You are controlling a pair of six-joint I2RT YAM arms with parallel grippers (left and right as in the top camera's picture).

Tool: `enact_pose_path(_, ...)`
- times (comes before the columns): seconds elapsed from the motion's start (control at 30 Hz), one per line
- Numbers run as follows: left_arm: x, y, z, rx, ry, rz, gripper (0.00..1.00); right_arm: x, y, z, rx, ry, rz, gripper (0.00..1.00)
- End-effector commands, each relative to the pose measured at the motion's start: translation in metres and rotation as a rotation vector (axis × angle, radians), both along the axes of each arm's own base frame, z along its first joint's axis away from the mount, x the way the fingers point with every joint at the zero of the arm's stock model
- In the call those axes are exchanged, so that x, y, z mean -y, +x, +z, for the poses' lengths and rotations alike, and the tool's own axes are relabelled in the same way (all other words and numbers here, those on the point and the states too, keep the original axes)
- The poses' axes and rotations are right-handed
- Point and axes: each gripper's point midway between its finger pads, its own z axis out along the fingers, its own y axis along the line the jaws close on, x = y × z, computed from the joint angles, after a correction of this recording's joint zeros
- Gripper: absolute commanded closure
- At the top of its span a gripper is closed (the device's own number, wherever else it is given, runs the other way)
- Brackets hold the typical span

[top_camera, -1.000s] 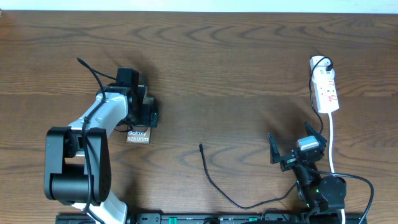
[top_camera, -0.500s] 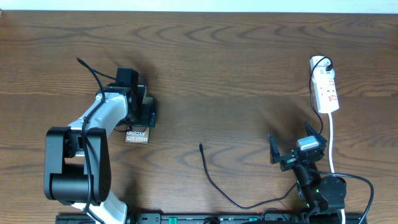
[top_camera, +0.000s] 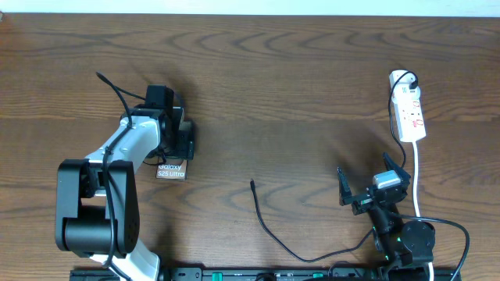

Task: Plug charger to phone and switch on socket
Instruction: 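Close the left gripper on the phone's long edges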

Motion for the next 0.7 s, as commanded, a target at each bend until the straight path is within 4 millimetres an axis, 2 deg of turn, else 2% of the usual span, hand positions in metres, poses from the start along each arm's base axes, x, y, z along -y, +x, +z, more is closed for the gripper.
enact_pose_path(0.0, 0.0051, -0.0233, -0.0212, -0.089, -0.034, -0.007, 0.21, 0.0014, 0.0, -0.0003, -0.004, 0.013, -0.008, 0.01)
enact_pose_path(0.67, 0.0052, -0.0232, -0.0212, -0.088, -0.035, -0.008, 0.34, 0.0014, 0.0, -0.0003, -0.004, 0.013, -0.008, 0.01)
